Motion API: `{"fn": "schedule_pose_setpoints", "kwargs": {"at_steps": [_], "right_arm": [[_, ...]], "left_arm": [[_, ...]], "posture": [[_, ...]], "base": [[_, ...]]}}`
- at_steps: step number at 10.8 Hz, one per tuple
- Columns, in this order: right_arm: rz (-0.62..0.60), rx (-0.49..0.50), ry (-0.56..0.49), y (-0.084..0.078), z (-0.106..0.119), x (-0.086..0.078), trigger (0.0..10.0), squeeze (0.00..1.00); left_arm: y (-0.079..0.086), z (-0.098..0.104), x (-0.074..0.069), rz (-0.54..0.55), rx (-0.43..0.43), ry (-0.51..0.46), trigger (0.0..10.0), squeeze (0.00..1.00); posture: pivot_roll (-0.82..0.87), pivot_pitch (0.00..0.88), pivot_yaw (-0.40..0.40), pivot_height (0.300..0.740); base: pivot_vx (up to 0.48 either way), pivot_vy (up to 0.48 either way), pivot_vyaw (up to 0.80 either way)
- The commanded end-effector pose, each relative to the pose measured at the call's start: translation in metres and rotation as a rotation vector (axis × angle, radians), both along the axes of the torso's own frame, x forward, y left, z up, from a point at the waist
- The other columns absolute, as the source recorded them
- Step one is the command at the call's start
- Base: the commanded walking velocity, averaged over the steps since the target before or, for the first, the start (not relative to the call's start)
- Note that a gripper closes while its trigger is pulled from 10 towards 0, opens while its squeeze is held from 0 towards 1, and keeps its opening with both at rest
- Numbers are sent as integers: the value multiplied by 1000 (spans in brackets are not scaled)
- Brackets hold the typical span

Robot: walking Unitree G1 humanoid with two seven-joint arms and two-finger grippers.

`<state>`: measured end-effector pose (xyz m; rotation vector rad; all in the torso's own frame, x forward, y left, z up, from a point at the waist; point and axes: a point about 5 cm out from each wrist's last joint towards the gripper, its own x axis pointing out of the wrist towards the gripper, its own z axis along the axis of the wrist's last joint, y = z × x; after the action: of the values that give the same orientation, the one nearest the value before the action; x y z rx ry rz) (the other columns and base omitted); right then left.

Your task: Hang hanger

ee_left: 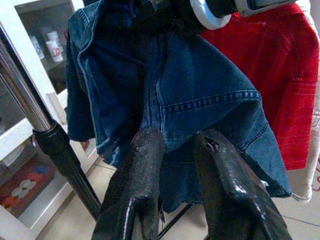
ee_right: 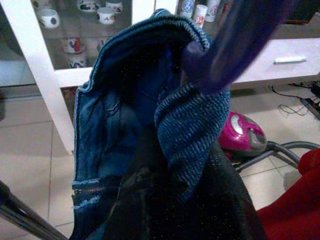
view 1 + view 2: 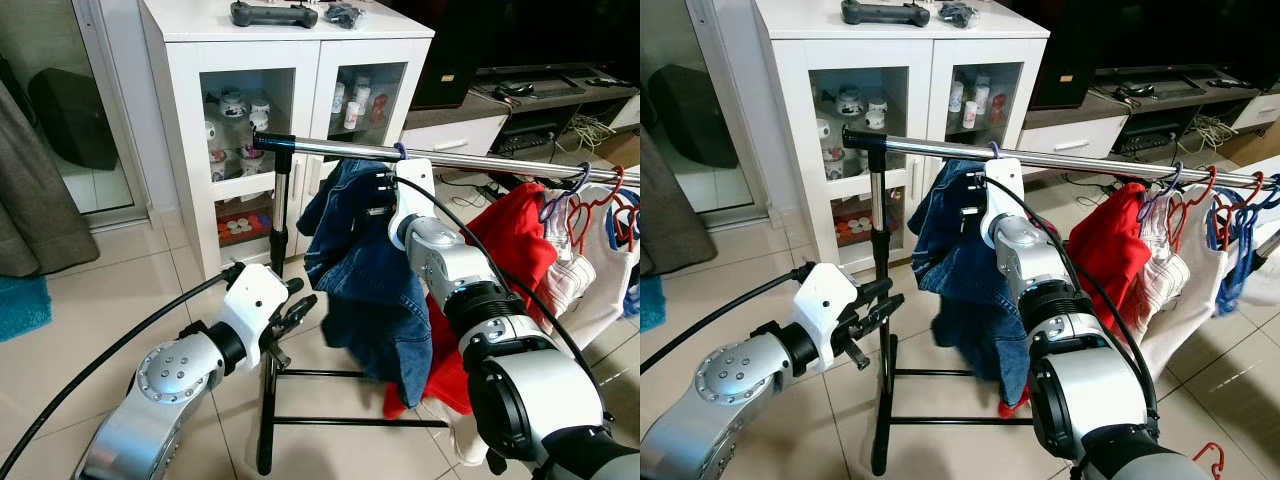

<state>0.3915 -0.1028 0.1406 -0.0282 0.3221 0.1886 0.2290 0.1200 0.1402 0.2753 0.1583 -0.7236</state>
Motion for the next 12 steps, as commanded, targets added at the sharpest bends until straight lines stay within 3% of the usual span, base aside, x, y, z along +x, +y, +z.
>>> {"fn": "schedule_pose_setpoints", "kwargs": {"at_steps": [1,2,3,4,8,12], "right_arm": [[2,5,71,-2,-14,-4,10000,0],[5,21,75,-1,-15,-5,10000,0],[2,39,77,-1,-16,-5,10000,71],[-6,59,76,-2,-17,-7,10000,1000],[3,63,28,-7,-8,-8,10000,1000],[78,65,-84,-22,17,-35,10000,1000]], "left_arm": [[-3,5,1,-23,8,-24,10000,0],[-4,5,1,-24,9,-26,10000,0],[-4,5,2,-27,9,-27,10000,0],[-5,5,3,-32,9,-27,10000,0],[-9,8,2,-85,-19,-14,10000,0],[-8,11,3,-114,-36,-8,10000,0]], "posture": [[157,0,-133,740],[157,0,-133,740],[154,0,-125,740],[152,0,-123,740],[148,0,-110,740],[130,0,-90,740]], "base": [[0,0,0],[0,0,0],[0,0,0],[0,0,0],[0,0,0],[0,0,0]]}}
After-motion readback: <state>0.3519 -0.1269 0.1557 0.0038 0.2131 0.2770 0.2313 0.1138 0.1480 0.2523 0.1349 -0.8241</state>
